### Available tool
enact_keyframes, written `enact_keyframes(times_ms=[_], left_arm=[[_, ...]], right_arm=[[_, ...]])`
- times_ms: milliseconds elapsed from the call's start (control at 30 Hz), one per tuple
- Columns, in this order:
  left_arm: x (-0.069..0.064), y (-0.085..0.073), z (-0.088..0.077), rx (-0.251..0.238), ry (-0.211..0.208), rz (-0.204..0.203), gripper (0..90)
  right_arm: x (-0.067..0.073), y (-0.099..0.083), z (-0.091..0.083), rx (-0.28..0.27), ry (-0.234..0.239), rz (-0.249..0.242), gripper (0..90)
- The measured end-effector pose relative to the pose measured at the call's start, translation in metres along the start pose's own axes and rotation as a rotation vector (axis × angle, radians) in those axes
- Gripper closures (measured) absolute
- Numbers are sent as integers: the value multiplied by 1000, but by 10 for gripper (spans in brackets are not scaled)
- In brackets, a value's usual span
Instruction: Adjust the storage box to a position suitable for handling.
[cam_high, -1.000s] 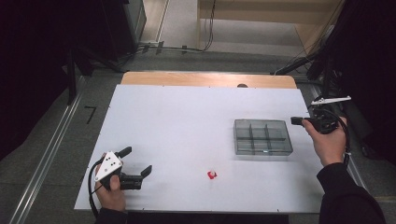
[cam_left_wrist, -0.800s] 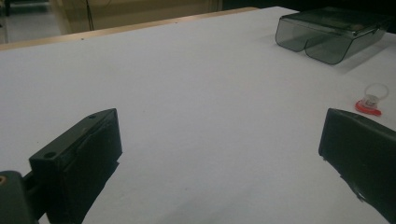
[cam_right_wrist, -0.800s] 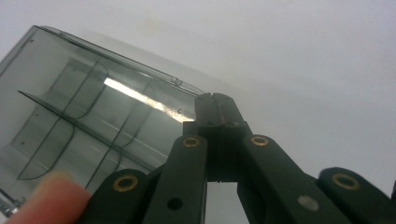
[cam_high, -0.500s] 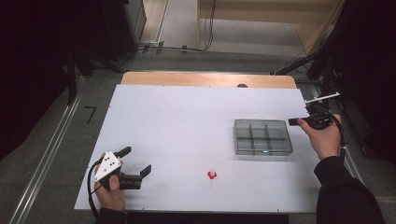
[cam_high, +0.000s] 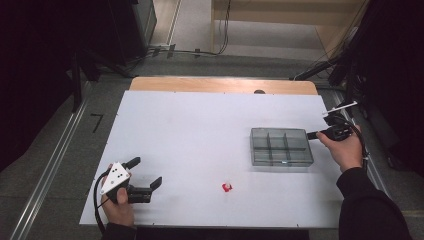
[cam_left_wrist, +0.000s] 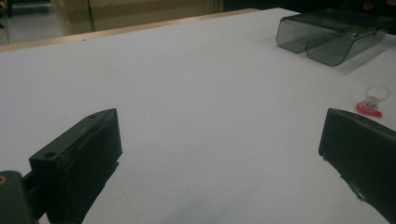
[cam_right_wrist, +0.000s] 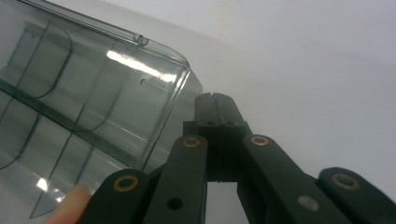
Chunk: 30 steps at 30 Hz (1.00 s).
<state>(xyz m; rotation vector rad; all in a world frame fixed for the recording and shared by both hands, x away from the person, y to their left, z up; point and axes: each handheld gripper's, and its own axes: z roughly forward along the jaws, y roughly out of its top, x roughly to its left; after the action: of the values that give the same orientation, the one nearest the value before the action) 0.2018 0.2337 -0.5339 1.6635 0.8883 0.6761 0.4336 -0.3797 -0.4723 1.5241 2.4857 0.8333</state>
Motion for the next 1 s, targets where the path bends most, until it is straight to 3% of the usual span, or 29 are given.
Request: enact_keyframes(times_ms=[367, 700, 1000], left_arm=[[0, 0, 0, -1, -1, 1, 0], [0, 0, 0, 2, -4, 4, 0], [0, 0, 0, 3, -4, 6, 0]], right_arm=[[-3, 2, 7, 5, 50, 3, 885], [-4, 2, 11, -15, 47, 7, 886], [4, 5, 15, -24, 63, -24, 886]])
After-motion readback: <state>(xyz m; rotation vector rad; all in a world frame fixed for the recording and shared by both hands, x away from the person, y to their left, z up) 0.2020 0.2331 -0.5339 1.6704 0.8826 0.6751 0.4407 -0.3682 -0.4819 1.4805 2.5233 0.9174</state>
